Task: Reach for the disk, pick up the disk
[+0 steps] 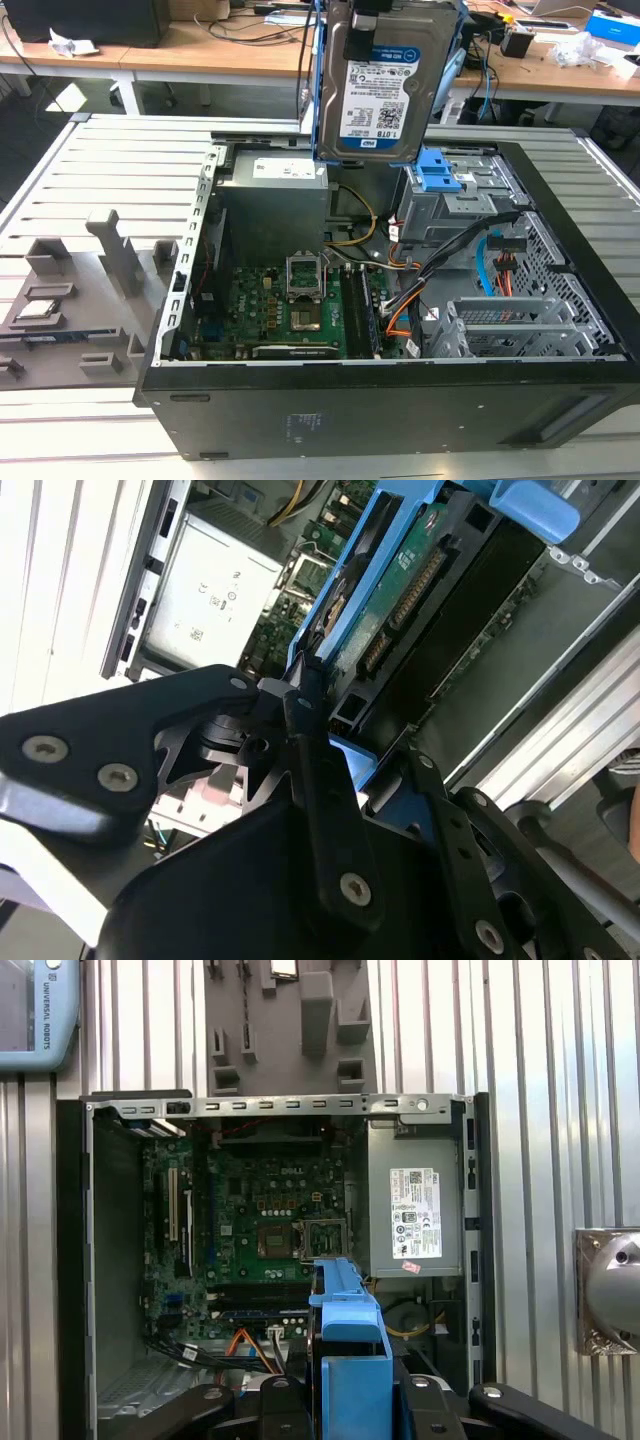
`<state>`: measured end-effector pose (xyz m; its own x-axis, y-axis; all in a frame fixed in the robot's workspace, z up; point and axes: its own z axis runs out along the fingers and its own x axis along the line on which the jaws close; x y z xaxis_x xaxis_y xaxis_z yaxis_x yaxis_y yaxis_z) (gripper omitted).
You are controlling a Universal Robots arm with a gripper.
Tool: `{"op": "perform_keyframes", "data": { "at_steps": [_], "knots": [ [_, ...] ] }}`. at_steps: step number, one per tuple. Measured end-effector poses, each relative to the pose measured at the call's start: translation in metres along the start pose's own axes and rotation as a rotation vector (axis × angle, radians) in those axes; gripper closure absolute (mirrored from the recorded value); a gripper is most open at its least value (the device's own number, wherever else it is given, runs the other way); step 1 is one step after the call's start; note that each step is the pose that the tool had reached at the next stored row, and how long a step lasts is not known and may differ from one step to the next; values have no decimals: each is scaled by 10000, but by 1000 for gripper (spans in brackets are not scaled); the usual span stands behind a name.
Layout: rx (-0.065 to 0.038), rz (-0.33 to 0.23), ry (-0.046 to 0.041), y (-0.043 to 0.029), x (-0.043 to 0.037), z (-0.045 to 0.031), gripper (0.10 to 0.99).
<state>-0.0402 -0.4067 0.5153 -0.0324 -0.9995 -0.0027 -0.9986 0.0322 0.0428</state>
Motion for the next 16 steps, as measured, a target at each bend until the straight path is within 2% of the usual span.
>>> {"op": "perform_keyframes", "data": {
  "at_steps": [6,16],
  "knots": [
    [0,0,1,-2,57,0,722],
    [0,0,0,-8,226,-1,722]
  ]
}}
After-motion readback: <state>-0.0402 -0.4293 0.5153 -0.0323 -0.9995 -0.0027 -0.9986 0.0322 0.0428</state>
